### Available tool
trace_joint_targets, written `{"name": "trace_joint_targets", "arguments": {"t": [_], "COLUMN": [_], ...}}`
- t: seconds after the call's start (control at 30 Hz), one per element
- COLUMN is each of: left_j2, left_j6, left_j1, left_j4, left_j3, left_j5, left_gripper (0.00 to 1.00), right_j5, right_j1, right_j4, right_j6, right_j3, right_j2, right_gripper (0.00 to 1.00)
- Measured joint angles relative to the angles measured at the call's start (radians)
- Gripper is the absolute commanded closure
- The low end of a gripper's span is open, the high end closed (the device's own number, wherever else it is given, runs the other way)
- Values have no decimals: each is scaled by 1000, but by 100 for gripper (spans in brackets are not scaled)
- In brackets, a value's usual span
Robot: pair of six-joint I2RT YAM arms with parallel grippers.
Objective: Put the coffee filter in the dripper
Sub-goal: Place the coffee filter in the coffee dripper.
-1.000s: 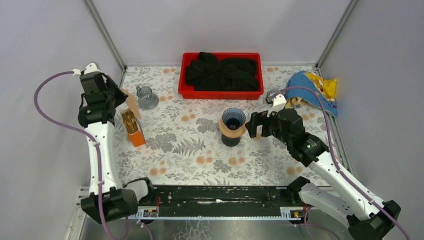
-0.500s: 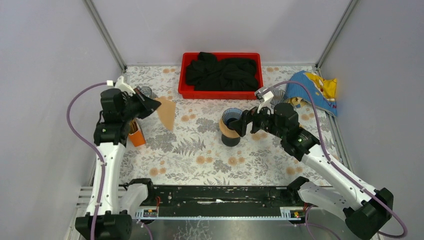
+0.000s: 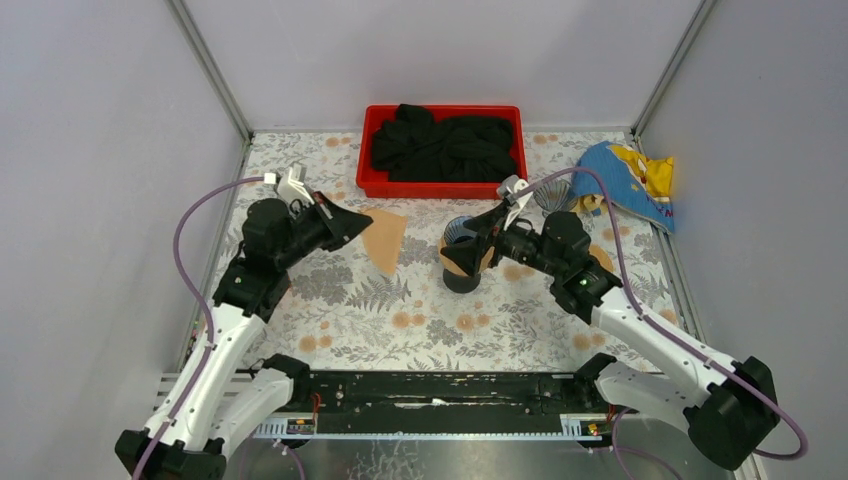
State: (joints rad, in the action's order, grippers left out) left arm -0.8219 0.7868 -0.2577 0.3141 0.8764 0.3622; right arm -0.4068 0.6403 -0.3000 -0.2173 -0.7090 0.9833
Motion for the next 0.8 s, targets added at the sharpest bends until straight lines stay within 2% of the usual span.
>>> {"name": "trace_joint_targets", "arguments": {"t": [0.13, 0.37, 0.6, 0.8], "left_j2": [-3, -9, -16, -11], "left_j6": [46, 114, 158, 194], "left_j1": [-99, -246, -277, -282], "left_j4": [-50, -156, -234, -306], "left_j3": [-13, -22, -22, -38], "left_j5": [-50, -148, -190, -195], "left_gripper": [100, 100, 100, 100], "right_j5": [-32, -62, -85, -93], "right_j1": [3, 24, 35, 36], "right_j4": [-100, -324, -478, -563], "right_j6": [-58, -299, -448, -521], "right_j3": [14, 53, 68, 69], "right_j2": [66, 199, 233, 240], "right_gripper": [1, 1, 6, 18]}}
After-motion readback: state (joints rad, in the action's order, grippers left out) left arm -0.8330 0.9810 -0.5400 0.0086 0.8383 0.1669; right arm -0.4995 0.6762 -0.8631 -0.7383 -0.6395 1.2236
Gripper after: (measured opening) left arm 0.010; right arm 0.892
